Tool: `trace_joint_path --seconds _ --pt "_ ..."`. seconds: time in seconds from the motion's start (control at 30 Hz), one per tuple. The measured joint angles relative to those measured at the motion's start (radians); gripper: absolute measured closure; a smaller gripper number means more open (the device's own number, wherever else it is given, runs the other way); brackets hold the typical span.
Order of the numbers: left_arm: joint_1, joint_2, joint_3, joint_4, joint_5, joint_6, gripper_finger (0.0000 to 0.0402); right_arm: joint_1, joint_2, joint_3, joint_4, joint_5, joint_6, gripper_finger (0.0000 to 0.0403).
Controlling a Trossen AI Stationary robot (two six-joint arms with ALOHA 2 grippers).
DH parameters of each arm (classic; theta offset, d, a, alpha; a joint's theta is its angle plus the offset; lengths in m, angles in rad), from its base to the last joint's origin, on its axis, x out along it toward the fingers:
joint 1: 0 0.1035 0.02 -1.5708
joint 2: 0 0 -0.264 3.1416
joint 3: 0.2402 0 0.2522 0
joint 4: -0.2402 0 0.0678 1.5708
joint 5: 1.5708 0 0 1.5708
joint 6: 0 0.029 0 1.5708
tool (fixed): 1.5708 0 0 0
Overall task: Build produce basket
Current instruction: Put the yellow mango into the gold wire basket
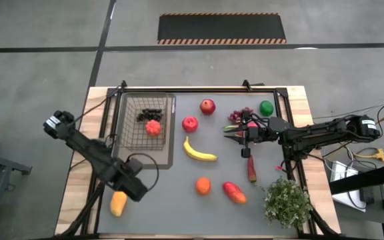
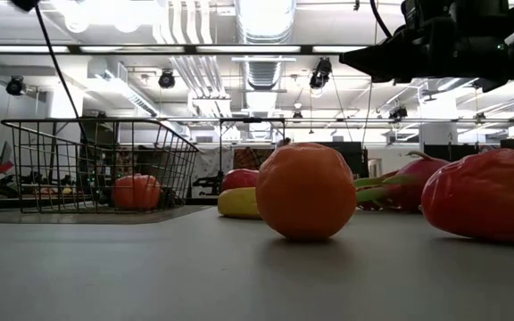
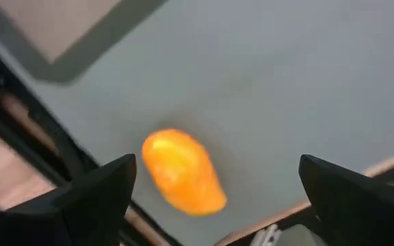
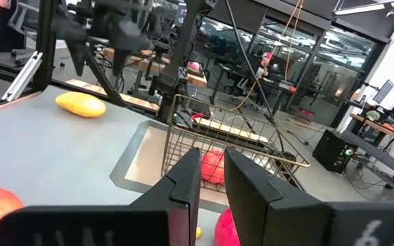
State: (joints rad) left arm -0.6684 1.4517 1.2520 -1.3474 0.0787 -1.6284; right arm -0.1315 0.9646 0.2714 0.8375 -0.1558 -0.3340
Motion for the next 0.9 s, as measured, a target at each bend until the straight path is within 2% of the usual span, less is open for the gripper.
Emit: trace_joint_path --seconds 0.2,0.4,0.7,0.9 --pt "-0.024 0.041 -0.097 0.015 0.076 -0.069 0.0013 0.0 0.0 0.0 0.0 0.0 0.0 0.0346" --pt "-0.026 0.052 -0.178 0.065 0.1 -0.071 0.0013 0.0 0.0 0.0 -0.004 0.0 -0.001 0.0346" --pt "-0.036 0.052 -0.237 0.176 0.133 -0.11 0.0013 0.0 0.0 0.0 -0.013 0.0 -0.007 0.0346" --pt "-0.087 0.057 -0.246 0.25 0.165 -0.216 0.0013 0.0 0.0 0.0 -0.018 0.0 -0.007 0.0346"
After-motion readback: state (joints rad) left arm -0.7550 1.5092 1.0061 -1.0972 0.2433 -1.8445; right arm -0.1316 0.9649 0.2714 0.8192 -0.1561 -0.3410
